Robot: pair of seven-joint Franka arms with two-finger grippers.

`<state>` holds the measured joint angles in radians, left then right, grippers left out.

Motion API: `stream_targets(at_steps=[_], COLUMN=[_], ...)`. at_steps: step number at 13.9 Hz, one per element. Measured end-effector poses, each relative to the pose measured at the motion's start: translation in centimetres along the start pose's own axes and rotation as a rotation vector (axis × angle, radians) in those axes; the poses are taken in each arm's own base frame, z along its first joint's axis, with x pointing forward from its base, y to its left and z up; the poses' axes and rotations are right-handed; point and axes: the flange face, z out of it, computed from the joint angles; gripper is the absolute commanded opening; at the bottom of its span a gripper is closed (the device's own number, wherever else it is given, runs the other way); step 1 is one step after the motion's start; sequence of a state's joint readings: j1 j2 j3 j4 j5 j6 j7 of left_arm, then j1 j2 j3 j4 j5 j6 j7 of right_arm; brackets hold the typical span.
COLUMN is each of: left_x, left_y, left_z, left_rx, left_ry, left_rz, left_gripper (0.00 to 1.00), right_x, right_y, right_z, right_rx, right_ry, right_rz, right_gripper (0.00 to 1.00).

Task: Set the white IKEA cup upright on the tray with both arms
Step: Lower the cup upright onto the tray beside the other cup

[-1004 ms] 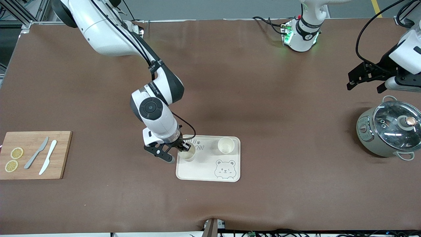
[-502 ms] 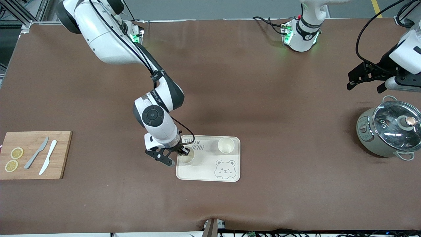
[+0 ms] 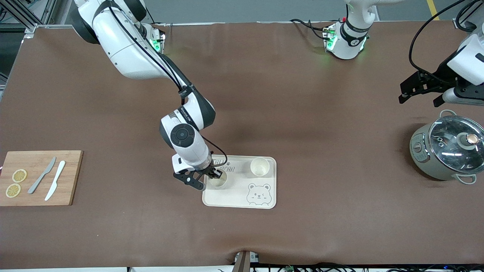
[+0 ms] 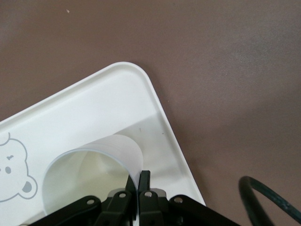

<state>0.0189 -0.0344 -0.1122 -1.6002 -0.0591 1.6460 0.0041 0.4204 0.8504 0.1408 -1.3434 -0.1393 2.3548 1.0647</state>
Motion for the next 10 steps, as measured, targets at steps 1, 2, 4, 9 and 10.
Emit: stream_targets(at_steps=[1,2,4,9,10], left_x=[0.0,0.0,0.04,0.06,0.06], left_y=[0.0,0.0,0.0,-0.01,-0.02], left_z=[0.0,0.0,-0.07,-0.11,-0.11], left_rx=[0.0,0.0,0.0,0.0,0.0], left_ry=[0.0,0.0,0.004,0.006,0.006], left_rz=[0.0,0.0,0.0,0.0,0.0], left_gripper=[1.0,1.0,1.0,1.0,1.0], right_x=[-0.03,-0.03,-0.02,0.06,0.11], right_y=[-0.02,-0.03,-0.03,0.03,0.06], right_z=[0.0,-0.01,-0.01,0.02,0.02], right_rx=[0.0,0.0,0.0,0.0,-0.001], right_ry=[0.0,0.0,0.0,0.002,0.002], right_rz=[0.0,0.0,0.0,0.001,0.002], right_gripper=[0.01,0.01,0.3,1.0,1.0])
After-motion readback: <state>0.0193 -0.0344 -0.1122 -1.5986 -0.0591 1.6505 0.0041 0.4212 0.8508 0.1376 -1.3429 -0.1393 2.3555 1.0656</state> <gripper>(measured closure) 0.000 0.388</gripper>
